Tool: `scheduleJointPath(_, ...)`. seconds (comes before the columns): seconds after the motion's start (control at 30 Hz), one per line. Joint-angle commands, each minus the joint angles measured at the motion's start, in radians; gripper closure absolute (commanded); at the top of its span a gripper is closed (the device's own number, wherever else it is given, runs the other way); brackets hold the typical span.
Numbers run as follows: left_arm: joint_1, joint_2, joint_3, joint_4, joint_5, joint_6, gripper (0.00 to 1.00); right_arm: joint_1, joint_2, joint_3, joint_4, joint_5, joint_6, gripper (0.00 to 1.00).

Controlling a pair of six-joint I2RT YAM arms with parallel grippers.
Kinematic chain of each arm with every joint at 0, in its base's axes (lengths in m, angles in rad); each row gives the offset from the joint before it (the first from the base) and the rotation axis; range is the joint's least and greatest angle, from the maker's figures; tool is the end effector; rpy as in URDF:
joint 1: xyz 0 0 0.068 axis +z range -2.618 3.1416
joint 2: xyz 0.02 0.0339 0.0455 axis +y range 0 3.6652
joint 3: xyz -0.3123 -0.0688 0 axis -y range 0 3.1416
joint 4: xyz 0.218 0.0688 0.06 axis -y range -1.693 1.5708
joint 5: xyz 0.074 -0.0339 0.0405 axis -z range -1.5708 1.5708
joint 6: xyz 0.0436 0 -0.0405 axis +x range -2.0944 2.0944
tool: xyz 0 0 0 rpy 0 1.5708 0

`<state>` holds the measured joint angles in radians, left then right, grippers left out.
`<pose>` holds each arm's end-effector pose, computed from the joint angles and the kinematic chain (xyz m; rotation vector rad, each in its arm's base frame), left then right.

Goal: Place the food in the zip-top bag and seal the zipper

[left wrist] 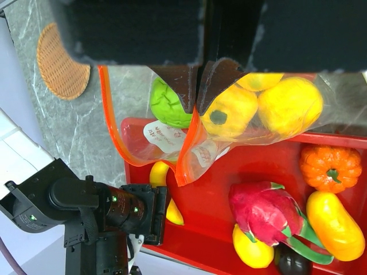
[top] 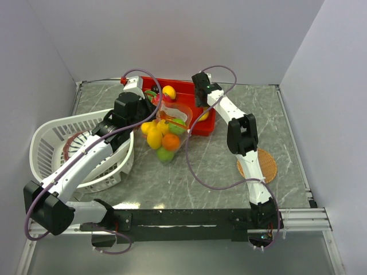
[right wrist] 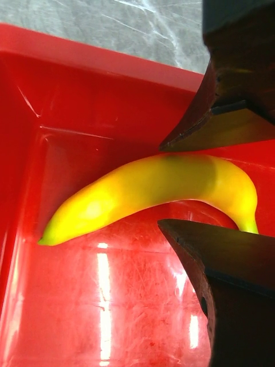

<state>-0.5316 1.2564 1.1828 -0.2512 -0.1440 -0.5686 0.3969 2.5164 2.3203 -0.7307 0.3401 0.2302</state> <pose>0.2241 -0.1245 0.4169 -0.1362 1.9343 -0.6083 0.5293 0.2061 0.2206 -0.0635 2.4293 -0.1466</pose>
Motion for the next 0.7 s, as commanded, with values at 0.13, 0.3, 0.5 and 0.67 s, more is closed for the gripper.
scheduleJointPath(0.13, 0.002, -0.023, -0.002, 0.058, 0.009, 0.009, 0.99, -0.013, -0.011, -0.009, -0.052, -0.047, 0.0, 0.42)
scheduleJointPath(0.3, 0.002, -0.02, -0.003, 0.059, 0.009, 0.007, 0.99, -0.013, -0.008, -0.012, -0.055, -0.101, 0.008, 0.43)
scheduleJointPath(0.5, 0.002, -0.023, -0.011, 0.066, 0.02, 0.001, 0.99, -0.016, -0.019, -0.016, -0.056, -0.121, 0.021, 0.48)
scheduleJointPath(0.67, 0.002, -0.018, -0.009, 0.064, 0.04, -0.004, 0.99, -0.026, -0.089, -0.001, -0.036, -0.153, 0.044, 0.67)
